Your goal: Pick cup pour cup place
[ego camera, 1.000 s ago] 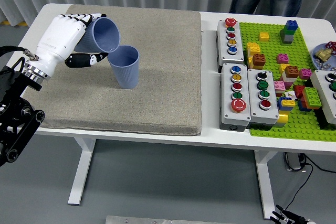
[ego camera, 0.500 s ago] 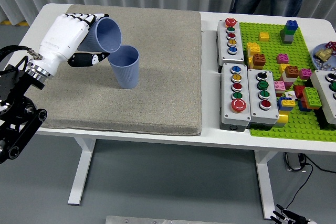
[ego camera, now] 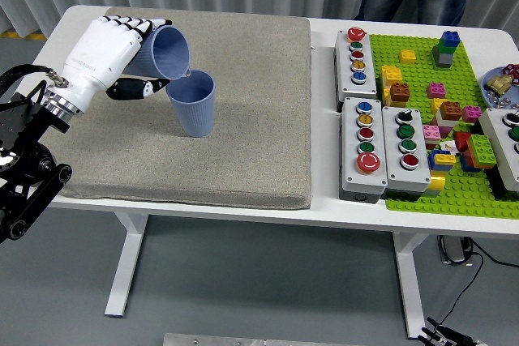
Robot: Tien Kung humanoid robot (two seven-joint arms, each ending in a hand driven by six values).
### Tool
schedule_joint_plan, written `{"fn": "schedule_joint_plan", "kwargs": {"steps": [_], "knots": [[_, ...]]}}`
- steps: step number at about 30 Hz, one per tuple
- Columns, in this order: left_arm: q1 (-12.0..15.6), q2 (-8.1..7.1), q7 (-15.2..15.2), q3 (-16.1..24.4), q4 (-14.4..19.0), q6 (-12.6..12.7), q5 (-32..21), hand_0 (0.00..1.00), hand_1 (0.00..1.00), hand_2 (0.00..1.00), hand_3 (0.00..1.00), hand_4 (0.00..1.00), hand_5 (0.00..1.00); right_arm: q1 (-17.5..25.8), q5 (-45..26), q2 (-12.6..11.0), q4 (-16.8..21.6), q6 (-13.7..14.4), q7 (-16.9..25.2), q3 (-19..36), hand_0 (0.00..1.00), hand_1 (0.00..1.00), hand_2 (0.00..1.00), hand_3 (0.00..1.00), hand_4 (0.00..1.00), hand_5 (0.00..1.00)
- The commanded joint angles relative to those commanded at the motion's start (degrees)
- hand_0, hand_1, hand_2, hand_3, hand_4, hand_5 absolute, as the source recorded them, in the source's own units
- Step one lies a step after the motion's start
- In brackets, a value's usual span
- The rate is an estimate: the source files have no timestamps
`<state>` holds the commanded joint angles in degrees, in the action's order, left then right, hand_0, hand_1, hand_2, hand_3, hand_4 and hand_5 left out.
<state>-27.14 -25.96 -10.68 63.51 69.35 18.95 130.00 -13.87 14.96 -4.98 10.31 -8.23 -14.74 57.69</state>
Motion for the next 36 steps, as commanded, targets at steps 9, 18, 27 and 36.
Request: {"fn": "schedule_joint_plan", "kwargs": {"steps": [9, 18, 27, 36], "knots": [[-1.90, -1.54, 1.63, -3.12, -1.00, 2.61, 0.00, 0.452, 0.465, 0.512, 0.518, 0.648, 0.101, -0.15, -0.20, -0.16, 0.00, 0.07, 0.18, -0.11, 0.763, 0.692, 0.732, 0.616, 0.230, 0.166], [-2.48, -1.92, 1.84, -5.14, -2.00, 3.78, 0.00, 0.451, 0.463, 0.513, 0.518, 0.643, 0.095, -0.34, -0.60, -0.23, 0.00, 0.09, 0.31, -0.36, 0.763, 0.691, 0.732, 0.616, 0.230, 0.164], [-2.57, -2.07, 2.18, -6.26, -2.63, 5.18, 0.00, 0.452, 0.464, 0.513, 0.518, 0.636, 0.083, -0.28, -0.53, -0.19, 0.00, 0.16, 0.38, -0.31, 0.762, 0.691, 0.732, 0.616, 0.230, 0.164], [-3.42, -2.61, 2.74, -7.54, -2.87, 6.55, 0.00, 0.454, 0.465, 0.513, 0.518, 0.626, 0.077, -0.38, -0.65, -0.23, 0.00, 0.25, 0.47, -0.33, 0.763, 0.690, 0.732, 0.617, 0.231, 0.164]]}}
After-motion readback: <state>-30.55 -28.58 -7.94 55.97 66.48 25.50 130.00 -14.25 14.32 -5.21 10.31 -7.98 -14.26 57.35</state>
